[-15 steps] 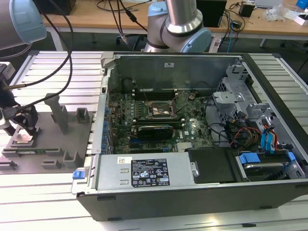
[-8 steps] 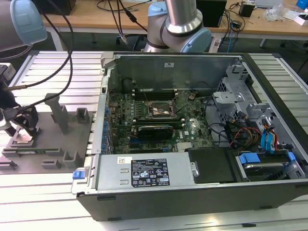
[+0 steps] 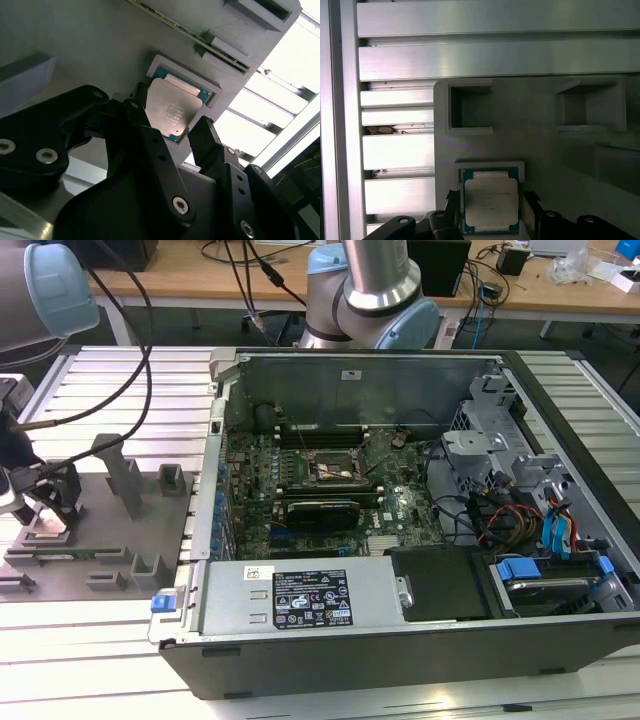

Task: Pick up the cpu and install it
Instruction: 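Pick up the cpu and move it towards the insertion slot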

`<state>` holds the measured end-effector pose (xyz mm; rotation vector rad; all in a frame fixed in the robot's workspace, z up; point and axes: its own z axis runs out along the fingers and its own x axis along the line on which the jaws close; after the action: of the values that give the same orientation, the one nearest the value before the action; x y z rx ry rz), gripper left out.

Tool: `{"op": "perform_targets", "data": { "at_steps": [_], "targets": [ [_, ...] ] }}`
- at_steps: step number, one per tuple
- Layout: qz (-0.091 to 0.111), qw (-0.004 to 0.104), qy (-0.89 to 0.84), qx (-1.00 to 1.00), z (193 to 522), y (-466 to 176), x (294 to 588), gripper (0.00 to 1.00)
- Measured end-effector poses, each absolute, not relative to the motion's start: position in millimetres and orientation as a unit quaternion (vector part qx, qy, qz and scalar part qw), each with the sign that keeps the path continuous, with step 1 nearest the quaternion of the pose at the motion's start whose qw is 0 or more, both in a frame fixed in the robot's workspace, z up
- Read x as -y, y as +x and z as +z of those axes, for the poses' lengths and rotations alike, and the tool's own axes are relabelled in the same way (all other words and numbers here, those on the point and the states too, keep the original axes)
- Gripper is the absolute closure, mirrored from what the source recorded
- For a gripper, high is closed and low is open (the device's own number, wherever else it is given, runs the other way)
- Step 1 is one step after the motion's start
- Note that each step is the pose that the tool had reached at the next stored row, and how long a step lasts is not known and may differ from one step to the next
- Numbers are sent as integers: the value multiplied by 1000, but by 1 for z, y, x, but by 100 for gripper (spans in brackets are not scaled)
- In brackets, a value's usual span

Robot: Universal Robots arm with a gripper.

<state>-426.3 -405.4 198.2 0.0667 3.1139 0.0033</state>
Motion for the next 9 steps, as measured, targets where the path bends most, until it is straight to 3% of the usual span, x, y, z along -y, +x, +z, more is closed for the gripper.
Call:
{"op": "perform_targets", "data": {
  "at_steps": [9],
  "targets": [
    [1, 14, 21, -1000, 196, -426, 405, 40]
  ]
}}
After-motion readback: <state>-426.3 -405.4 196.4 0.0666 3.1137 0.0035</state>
